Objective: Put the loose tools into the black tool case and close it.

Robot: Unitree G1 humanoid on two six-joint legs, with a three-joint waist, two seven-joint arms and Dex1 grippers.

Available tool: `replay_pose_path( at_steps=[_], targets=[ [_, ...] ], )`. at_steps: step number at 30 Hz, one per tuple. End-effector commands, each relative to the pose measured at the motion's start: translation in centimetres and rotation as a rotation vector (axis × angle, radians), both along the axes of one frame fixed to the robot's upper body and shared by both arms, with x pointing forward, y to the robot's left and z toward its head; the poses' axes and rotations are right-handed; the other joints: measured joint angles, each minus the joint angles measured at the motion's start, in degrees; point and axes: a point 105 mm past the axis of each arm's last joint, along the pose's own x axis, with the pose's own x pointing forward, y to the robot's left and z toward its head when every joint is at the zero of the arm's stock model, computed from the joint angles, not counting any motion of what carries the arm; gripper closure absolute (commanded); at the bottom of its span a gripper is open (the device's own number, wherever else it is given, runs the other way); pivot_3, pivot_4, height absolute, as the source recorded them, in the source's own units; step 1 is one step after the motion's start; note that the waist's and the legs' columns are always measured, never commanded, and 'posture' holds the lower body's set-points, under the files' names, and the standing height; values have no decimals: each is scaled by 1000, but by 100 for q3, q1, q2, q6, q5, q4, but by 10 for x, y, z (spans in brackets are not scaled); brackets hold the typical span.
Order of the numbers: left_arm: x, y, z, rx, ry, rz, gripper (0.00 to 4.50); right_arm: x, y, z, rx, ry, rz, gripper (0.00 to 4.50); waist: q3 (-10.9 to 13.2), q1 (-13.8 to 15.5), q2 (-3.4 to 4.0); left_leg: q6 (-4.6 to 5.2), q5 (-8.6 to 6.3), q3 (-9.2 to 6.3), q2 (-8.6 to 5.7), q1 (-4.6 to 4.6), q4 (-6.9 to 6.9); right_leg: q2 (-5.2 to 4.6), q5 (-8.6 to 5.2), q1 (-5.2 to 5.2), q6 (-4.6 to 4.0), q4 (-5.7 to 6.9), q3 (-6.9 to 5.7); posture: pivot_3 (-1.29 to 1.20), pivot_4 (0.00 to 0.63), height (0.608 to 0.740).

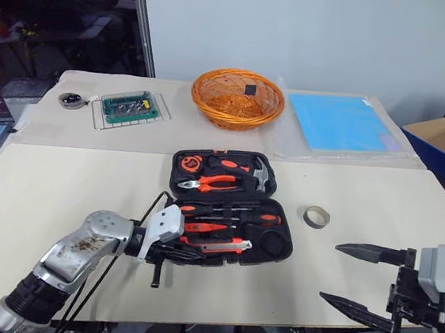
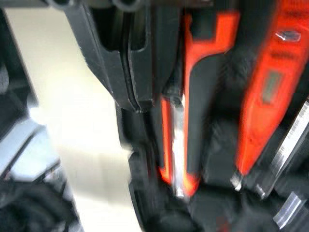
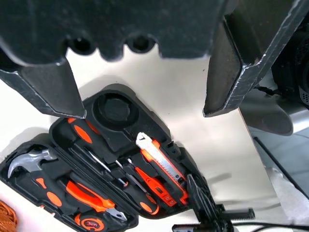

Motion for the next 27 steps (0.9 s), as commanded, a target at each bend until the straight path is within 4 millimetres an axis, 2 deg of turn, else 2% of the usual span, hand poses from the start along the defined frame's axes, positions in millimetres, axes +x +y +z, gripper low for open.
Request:
replay_pose_path(
  at_steps=[1, 4, 6, 7, 9, 12, 14, 19, 22, 27],
  targets=[
    [-1, 5, -26, 42, 158, 103, 4477, -3, 6, 5, -9, -37, 21, 0, -4, -2, 6, 0, 0, 1, 2, 12, 0, 0, -4, 13, -5, 0, 0, 0, 150, 740],
    [3, -8, -7, -81, 163, 84, 4477, -1, 9, 4, 0, -37, 6, 0, -6, -1, 11, -31, -20, 0, 9, 50, -2, -2, -17, 64, 0, -7, -1, 0, 150, 740],
    [4, -17, 34, -299, 193, 43, 4477, -2, 12, 6, 27, -36, 3, 0, -11, 8, 20, -43, -27, 7, 10, 48, -2, -13, -21, 67, 4, -7, -3, 0, 150, 740],
    [5, -18, 48, -374, 230, 46, 4477, -3, 13, 6, 33, -35, 3, 0, -12, 8, 28, -43, -26, 17, 16, 38, -2, -17, -22, 62, 5, -6, -5, 0, 150, 740],
    [8, -20, 61, -428, 245, 63, 4477, -5, 11, 4, 31, -31, -1, 0, 10, 13, -8, -20, -13, 28, 30, 17, 0, -17, -20, 45, 7, -4, -18, 0, 150, 740],
    [18, -20, 55, -388, 232, 137, 4477, -8, 10, 3, 35, -26, -7, 0, 8, -2, -25, 2, 0, 48, 45, 1, 2, -8, -4, 35, 34, -7, -29, 0, 150, 740],
    [23, -20, 35, -294, 197, 169, 4477, -9, 10, 1, 30, -26, -22, 0, 7, -13, -22, 8, -10, 62, 43, -5, 1, -7, -6, 23, 45, -7, -18, 0, 150, 740],
    [13, -22, -1, -131, 198, 147, 4477, -16, 11, 3, 47, -31, -55, 0, 5, 5, -20, 11, -20, 71, 45, -47, 1, 6, 14, -31, 1, 0, -1, 0, 150, 740],
    [16, -17, -26, -24, 164, 176, 4477, -19, 11, 2, 34, -26, -70, 0, 2, 16, -20, 11, -21, 75, 47, -38, 1, 2, -8, -19, 36, -5, -2, 0, 150, 740],
    [20, -24, -36, 3, 98, 141, 4477, -22, 12, 5, 26, -33, -80, 0, -16, 6, 0, 10, -21, 89, 55, -3, 1, -1, -28, 13, 3, -7, 1, 0, 150, 740]
  ],
)
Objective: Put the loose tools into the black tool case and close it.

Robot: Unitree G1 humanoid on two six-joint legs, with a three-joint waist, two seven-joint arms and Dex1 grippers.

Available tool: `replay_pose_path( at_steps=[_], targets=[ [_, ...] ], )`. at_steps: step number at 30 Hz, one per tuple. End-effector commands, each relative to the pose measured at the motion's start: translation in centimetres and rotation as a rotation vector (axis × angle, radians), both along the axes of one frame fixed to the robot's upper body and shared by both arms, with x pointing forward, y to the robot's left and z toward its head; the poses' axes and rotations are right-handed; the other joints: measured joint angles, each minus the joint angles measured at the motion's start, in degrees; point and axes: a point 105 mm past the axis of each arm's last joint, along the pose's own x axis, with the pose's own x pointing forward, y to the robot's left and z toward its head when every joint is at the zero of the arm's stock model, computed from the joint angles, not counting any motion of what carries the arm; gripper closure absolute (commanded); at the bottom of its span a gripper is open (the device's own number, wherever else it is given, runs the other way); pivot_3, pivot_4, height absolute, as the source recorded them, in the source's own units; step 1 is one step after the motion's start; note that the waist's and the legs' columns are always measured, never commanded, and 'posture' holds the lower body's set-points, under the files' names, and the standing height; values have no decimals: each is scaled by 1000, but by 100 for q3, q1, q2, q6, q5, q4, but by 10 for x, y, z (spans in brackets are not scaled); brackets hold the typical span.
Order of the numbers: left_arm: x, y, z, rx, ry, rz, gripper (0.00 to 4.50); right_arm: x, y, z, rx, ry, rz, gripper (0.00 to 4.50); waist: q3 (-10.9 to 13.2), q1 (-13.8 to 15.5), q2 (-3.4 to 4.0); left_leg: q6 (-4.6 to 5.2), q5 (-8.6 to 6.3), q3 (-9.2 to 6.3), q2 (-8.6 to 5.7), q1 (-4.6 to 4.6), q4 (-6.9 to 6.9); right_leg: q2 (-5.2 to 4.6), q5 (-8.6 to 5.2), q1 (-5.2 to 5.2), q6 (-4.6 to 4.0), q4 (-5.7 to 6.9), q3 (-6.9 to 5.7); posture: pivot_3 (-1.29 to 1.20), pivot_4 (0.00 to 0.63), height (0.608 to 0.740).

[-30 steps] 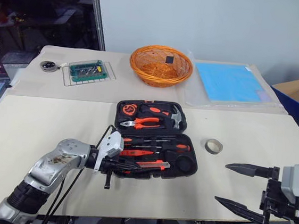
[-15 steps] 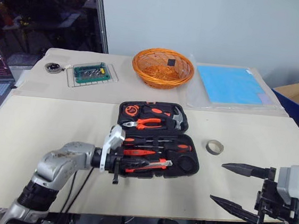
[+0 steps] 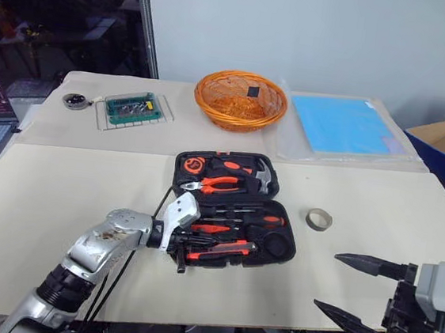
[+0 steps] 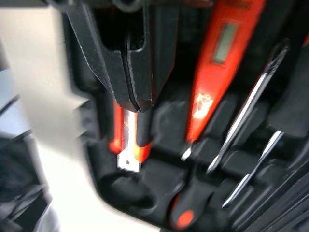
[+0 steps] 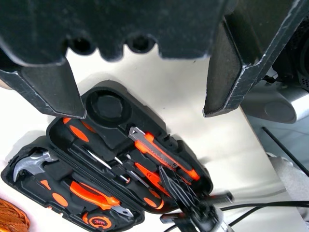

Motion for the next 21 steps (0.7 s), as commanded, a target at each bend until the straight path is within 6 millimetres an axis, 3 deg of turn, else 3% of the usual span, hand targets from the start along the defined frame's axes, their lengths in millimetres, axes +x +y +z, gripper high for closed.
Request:
replay_pose_path(
  at_steps=[1, 4, 8, 11, 12, 13, 14, 19, 21],
  targets=[
    [-7, 2, -38, 113, 54, -6, 4477, -3, 1, 9, -5, -37, -4, 0, 0, 6, 1, -2, -1, 2, 1, 24, 0, -2, -1, 25, 0, -1, 1, 0, 150, 740],
    [-6, -2, -35, 67, 17, -22, 4477, 0, 1, 11, -3, -46, -20, 0, -4, 9, 3, -48, -29, 5, 16, 47, 0, -8, -9, 57, -2, -11, -2, 0, 150, 740],
    [0, -11, 6, -160, -66, -5, 4477, 12, -4, 14, 15, -71, -83, 0, -7, 4, 11, -48, -29, 21, 16, 43, 0, -33, -11, 56, 1, -12, -3, 0, 150, 740],
    [-14, -3, 46, -299, -91, -76, 4477, 33, -10, 10, -24, -75, -152, 0, 12, -45, -7, -45, -27, 36, 23, 26, 0, -41, -9, 28, 4, 1, -11, 0, 150, 740],
    [-22, 0, 56, -318, -94, -118, 3973, 41, -14, 7, -48, -68, -176, 0, 23, -70, -28, -24, -14, 40, 27, 17, 0, -25, -8, 18, 3, 1, -13, 0, 150, 740],
    [-27, 3, 63, -325, -95, -146, 3830, 46, -16, 5, -63, -54, -182, 0, 25, -85, -38, -1, -1, 44, 35, 3, 0, -16, -4, -1, -3, 0, -15, 0, 150, 740],
    [-31, 5, 70, -326, -101, -165, 3397, 54, -20, 2, -81, -35, -196, 0, 25, -89, -39, 0, 0, 43, 35, -19, 0, -11, -3, -23, -6, 1, -15, 0, 150, 740],
    [-35, 8, 94, -298, -158, -177, 1582, 92, -41, -10, -160, 33, -241, 0, 28, -34, -30, 5, 0, 53, 22, -51, 0, -13, 25, -50, 23, -3, -8, 0, 150, 740],
    [-38, 11, 103, -290, -178, -171, 751, 110, -43, -17, -201, 55, -230, 517, 32, -12, -35, 5, 0, 52, 20, -60, 0, -10, 26, -55, 23, -8, -9, 0, 150, 740]
  ],
)
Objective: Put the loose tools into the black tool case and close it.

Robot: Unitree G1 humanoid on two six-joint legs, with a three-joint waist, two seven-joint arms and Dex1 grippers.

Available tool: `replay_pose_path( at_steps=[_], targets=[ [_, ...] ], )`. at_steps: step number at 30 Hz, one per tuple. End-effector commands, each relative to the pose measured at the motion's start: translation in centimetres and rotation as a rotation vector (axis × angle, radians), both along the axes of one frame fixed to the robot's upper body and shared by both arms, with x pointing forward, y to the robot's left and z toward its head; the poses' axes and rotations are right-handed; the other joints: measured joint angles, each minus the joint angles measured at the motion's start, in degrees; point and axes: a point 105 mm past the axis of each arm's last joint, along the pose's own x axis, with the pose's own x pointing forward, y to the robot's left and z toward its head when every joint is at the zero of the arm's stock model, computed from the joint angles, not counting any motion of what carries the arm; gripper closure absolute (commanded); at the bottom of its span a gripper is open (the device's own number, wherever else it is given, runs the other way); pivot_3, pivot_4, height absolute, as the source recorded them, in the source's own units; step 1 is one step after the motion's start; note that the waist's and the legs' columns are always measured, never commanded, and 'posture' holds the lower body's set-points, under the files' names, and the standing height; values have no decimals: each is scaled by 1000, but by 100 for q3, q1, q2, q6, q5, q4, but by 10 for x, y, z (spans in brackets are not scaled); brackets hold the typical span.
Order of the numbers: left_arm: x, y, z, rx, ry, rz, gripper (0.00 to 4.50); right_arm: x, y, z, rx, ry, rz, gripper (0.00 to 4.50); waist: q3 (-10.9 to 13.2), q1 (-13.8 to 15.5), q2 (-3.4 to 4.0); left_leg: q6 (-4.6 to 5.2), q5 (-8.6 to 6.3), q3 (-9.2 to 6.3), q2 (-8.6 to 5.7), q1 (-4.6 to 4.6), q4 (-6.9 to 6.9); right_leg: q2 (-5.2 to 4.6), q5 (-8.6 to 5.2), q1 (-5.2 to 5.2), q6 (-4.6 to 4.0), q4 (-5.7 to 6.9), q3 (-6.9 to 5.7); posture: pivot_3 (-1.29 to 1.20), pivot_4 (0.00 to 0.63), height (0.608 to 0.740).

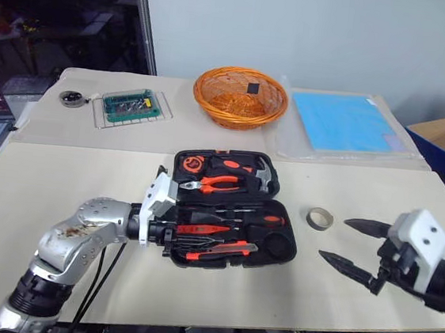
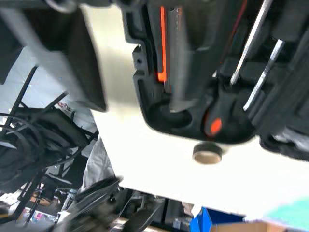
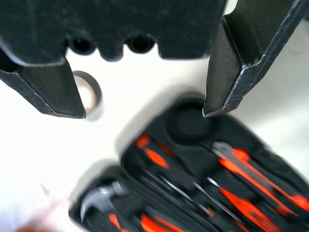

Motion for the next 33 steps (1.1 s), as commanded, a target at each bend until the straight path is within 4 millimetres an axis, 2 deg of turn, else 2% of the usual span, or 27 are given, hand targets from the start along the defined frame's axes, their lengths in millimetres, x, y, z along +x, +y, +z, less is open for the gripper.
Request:
replay_pose_path(
  at_steps=[1, 2, 11, 14, 20, 21, 22, 24, 27, 30, 33],
  targets=[
    [-10, 0, 24, -15, -59, -7, 378, 27, -8, -11, -93, 35, 0, 670, 6, -6, -11, 0, 0, -1, 1, 2, 0, 3, 1, 0, 0, 3, 0, 0, 150, 740],
    [-11, 2, 27, -13, -68, 7, 61, 36, -9, -16, -126, 41, 6, 968, 11, -34, -15, 0, -1, 0, 6, 2, 0, 9, 1, 0, 0, 1, 1, 0, 150, 740],
    [-11, 8, 25, 14, -91, 95, 61, 76, -6, -40, -195, 120, 34, 968, 16, -76, -16, 0, 0, 2, 9, 3, 0, 21, 17, -13, -27, 9, 3, 0, 150, 740],
    [-11, 13, 24, 16, -92, 119, 0, 86, 2, -44, -196, 128, 76, 1650, 16, -101, -16, 0, 0, 5, 9, 6, 0, 21, 21, -11, -31, 10, 6, 0, 150, 740],
    [-14, 12, 23, 20, -96, 132, 0, 89, 3, -48, -220, 143, 116, 3775, 17, -111, -14, 0, 0, 2, 8, 5, 1, 21, 27, -13, -40, 14, 4, 0, 150, 740],
    [-14, 13, 23, 22, -99, 136, 0, 89, 4, -45, -210, 135, 122, 3900, 17, -110, -13, 0, 0, 2, 8, 5, 1, 21, 27, -13, -40, 12, 4, 0, 150, 740],
    [-14, 13, 24, 21, -101, 137, 0, 87, 5, -38, -190, 124, 133, 4432, 17, -113, -13, 0, 0, 2, 6, 5, 1, 19, 28, -13, -40, 13, 4, 0, 150, 740],
    [-14, 12, 25, 20, -101, 139, 0, 78, 12, -24, -147, 109, 179, 4470, 17, -121, -13, 0, 0, 3, 8, 5, 1, 20, 28, -14, -41, 14, 5, 0, 150, 740],
    [-15, 15, 20, 31, -81, 139, 0, 51, 37, 1, -81, 111, 311, 4470, 22, -118, -4, 0, 0, 2, 9, 4, 0, 21, 28, -18, -42, 20, 6, 0, 150, 740],
    [-14, 17, 15, 44, -69, 140, 0, 35, 66, 7, -85, 105, 402, 4470, 23, -145, -5, 0, 0, 0, 15, 6, 0, 26, 27, -19, -42, 22, 6, 0, 150, 740],
    [-15, 18, 15, 49, -66, 135, 0, 22, 91, -6, -128, 132, 466, 4470, 23, -142, -6, 0, 0, 2, 19, 12, 0, 29, 22, -17, -32, 22, 5, 0, 150, 740]
  ],
)
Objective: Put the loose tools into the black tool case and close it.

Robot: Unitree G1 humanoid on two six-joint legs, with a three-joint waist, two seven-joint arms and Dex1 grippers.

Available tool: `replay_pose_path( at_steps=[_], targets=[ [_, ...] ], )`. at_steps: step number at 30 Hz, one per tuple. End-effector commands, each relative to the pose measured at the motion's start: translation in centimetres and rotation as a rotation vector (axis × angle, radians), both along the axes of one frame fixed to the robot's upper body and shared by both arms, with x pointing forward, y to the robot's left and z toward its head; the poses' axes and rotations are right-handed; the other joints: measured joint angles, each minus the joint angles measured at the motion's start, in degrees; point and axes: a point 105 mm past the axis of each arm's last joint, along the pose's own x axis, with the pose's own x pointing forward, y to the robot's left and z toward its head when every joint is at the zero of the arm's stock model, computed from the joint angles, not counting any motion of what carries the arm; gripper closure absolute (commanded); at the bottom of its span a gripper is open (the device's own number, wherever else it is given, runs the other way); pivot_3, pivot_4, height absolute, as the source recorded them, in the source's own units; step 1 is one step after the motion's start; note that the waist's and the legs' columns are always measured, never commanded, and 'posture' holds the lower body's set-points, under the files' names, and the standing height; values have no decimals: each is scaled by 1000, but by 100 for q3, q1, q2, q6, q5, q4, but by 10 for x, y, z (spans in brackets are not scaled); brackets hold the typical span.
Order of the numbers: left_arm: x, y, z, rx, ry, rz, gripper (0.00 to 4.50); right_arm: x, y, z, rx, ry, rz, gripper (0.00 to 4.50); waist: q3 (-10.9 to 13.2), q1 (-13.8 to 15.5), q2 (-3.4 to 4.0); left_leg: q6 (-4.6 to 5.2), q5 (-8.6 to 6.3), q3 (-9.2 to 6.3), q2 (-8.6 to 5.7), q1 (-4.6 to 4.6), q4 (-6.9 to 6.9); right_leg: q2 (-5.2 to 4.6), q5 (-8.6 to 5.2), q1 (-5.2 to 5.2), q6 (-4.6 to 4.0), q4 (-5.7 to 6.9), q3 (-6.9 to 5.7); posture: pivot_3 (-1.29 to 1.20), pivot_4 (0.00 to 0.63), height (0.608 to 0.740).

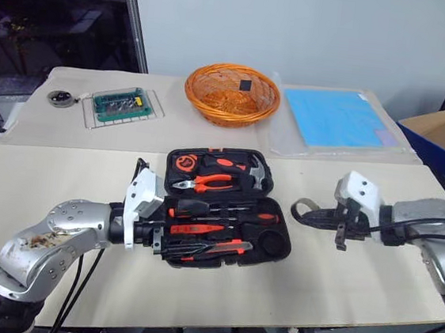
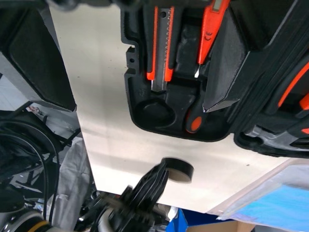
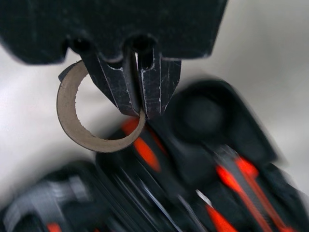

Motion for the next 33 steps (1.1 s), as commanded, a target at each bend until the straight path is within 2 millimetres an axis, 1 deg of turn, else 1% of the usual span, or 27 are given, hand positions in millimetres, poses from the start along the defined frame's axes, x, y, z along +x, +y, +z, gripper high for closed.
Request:
replay_pose_path(
  at_steps=[1, 3, 5, 7, 10, 13, 15, 17, 20, 22, 23, 24, 25, 26, 28, 29, 31, 33],
  targets=[
    [-4, 2, 5, 8, -38, -19, 0, -14, 27, -11, -40, 20, 68, 4470, 0, 12, -1, 0, 0, 0, 0, 2, 0, 0, -8, 1, 14, 1, -1, 0, 150, 740],
    [-5, 3, 3, 17, -39, -22, 0, -14, 29, -26, -92, 39, 56, 4470, 0, 14, 0, -1, 1, 0, -1, 4, 0, -1, -10, 3, 17, 1, -1, 0, 150, 740],
    [-7, 4, 4, 20, -39, -27, 0, -13, 24, -40, -152, 59, 39, 4470, 0, 33, -1, -2, 1, 4, -5, 1, 0, -6, -7, 1, 15, -2, 1, 0, 150, 740],
    [-8, 5, 5, 22, -42, -30, 0, -14, 19, -48, -189, 79, 27, 4470, 0, 56, -1, -2, 1, 4, -8, -10, 6, -11, 10, -8, -10, -3, 1, 0, 150, 740],
    [-9, 5, 10, 23, -44, -29, 0, -21, 9, -59, -247, 118, 22, 4470, 0, 63, -1, -2, 1, 7, -9, -19, 6, -11, 13, -19, -15, -2, 2, 0, 150, 740],
    [-9, 5, 14, 22, -45, -28, 0, -30, 12, -64, -229, 170, 52, 4470, -6, 85, -10, -2, 1, 3, -5, -15, 6, -6, 13, -14, -16, -2, -1, 0, 150, 740],
    [-7, 3, 17, 21, -48, -26, 0, -34, 10, -71, -247, 204, 61, 4470, -6, 94, -10, -2, 1, 3, -5, -5, 6, -6, 11, -2, -12, -2, -1, 0, 150, 740],
    [-5, 2, 18, 23, -48, -19, 0, -37, 8, -76, -259, 230, 66, 4470, -7, 114, -12, -2, 1, 1, -5, 6, 9, -5, -9, 14, 22, -3, -5, 0, 150, 740],
    [-1, -1, 17, 24, -43, -5, 0, -36, 7, -72, -236, 234, 65, 4470, -8, 141, -15, -2, 1, -1, -5, 20, 9, -6, -12, 29, 24, -8, -5, 0, 150, 740],
    [1, -3, 15, 24, -38, 0, 0, -34, 9, -68, -211, 224, 64, 3765, -9, 153, -16, -2, 1, -2, -6, 18, 9, -6, -9, 29, 19, -9, -6, 0, 150, 740],
    [1, -4, 14, 24, -37, 1, 0, -33, 10, -66, -198, 219, 66, 3586, -9, 155, -16, -2, 1, -2, -6, 18, 9, -6, -8, 30, 18, -11, -6, 0, 150, 740],
    [5, -5, 13, 15, -28, 19, 0, -30, 12, -59, -169, 189, 61, 3266, -9, 156, -16, -2, 1, -2, -7, 16, 9, -8, -4, 30, 12, -10, -5, 0, 150, 740],
    [7, -6, 12, 9, -21, 33, 0, -27, 14, -54, -150, 167, 57, 2805, -9, 156, -16, -2, 0, -3, -7, 15, 9, -7, 1, 28, 3, -11, -5, 0, 150, 740],
    [13, -7, 12, -4, -8, 65, 0, -24, 16, -45, -114, 133, 45, 2505, -8, 157, -17, -2, 0, -3, -8, 14, 9, -8, 6, 27, -6, -9, -6, 0, 150, 740],
    [23, -3, 11, -25, 12, 126, 0, -23, 23, -29, -31, 97, 38, 1810, -7, 152, -19, -2, 0, -6, -8, 9, 9, -6, 7, 25, -8, -9, -7, 0, 150, 740],
    [31, -1, 12, -43, 26, 176, 0, -22, 24, -17, 25, 64, 34, 1545, -6, 152, -20, -2, 0, -6, -7, 9, 9, -4, 8, 24, -9, -7, -7, 0, 150, 740],
    [42, 4, 13, -65, 34, 255, 0, -19, 27, 2, 110, -24, 9, 1545, -5, 142, -19, -1, 1, -7, -7, 7, 9, -4, 9, 19, -9, -1, -5, 0, 150, 740],
    [50, 10, 15, -92, 30, 310, 0, -20, 28, 6, 127, -40, -14, 1545, -5, 130, -20, -1, 1, -7, -6, 11, 11, -2, 10, 22, -6, 1, -4, 0, 150, 740]
  ],
)
